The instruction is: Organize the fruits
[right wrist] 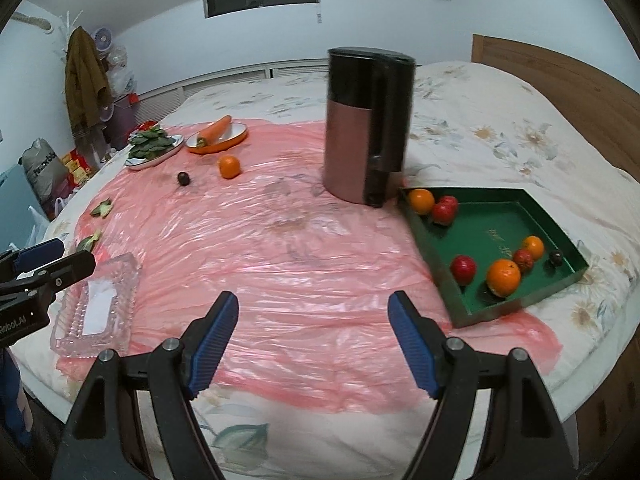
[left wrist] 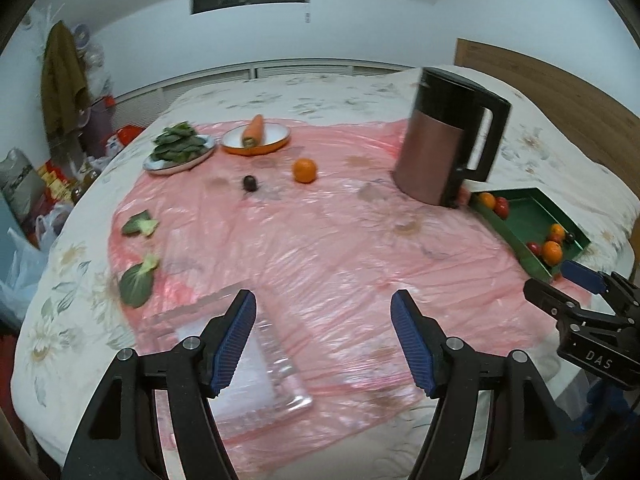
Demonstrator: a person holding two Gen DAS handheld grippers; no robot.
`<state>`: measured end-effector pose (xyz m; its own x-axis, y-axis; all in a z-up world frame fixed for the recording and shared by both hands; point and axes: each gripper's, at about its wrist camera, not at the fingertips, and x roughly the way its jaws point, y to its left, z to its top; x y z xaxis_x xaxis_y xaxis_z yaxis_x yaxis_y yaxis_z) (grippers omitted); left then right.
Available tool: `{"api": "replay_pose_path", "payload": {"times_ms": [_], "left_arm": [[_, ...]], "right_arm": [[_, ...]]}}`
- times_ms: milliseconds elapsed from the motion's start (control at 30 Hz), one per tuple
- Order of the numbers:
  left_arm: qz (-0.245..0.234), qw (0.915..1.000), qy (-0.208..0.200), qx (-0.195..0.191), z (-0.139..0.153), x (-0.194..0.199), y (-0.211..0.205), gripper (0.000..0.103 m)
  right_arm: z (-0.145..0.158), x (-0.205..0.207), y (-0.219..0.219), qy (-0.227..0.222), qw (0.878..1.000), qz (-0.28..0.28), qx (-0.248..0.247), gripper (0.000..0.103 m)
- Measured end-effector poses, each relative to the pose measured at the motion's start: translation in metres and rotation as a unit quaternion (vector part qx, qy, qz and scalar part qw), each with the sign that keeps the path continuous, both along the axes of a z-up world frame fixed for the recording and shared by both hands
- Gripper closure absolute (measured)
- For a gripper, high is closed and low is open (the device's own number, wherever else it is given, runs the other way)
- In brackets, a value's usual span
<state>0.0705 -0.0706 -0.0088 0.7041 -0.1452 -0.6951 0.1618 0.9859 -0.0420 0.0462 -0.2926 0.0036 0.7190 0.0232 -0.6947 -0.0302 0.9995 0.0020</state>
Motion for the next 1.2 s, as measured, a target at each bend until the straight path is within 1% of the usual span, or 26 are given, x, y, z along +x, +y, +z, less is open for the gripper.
{"api": "replay_pose_path", "payload": {"times_ms": [167, 400, 600, 733, 933, 1200], "left_arm": [[0.019, 0.9998, 0.000, -0.002, -0.003, 0.001, 0.022, 0.039], [0.036, 0.9993, -0.006, -0.003, -0.005, 0.003, 0.040, 0.039], [0.050, 0.9987, -0.012, -0.003, -0.004, 0.005, 0.057, 0.039], [0.059, 0.9981, -0.018, 0.007, -0.003, 0.005, 0.067, 0.039], [0.081, 0.9966, -0.007, 0.011, -0.014, 0.015, 0.084, 0.039], [0.110, 0.9937, 0.016, 0.014, -0.032, 0.037, 0.109, 0.039]], "right_arm": [[0.000, 0.002, 0.016, 0.001, 1.000, 0.014, -0.002, 0.000], [0.001, 0.004, 0.034, 0.000, 1.000, 0.028, -0.004, 0.000], [0.005, 0.010, 0.045, -0.009, 0.999, 0.031, -0.009, 0.000], [0.007, 0.016, 0.055, -0.012, 0.999, 0.039, -0.005, 0.000], [-0.003, 0.026, 0.073, -0.008, 0.998, 0.065, 0.002, 0.000], [-0.012, 0.046, 0.081, -0.003, 0.997, 0.076, 0.009, 0.000]]}}
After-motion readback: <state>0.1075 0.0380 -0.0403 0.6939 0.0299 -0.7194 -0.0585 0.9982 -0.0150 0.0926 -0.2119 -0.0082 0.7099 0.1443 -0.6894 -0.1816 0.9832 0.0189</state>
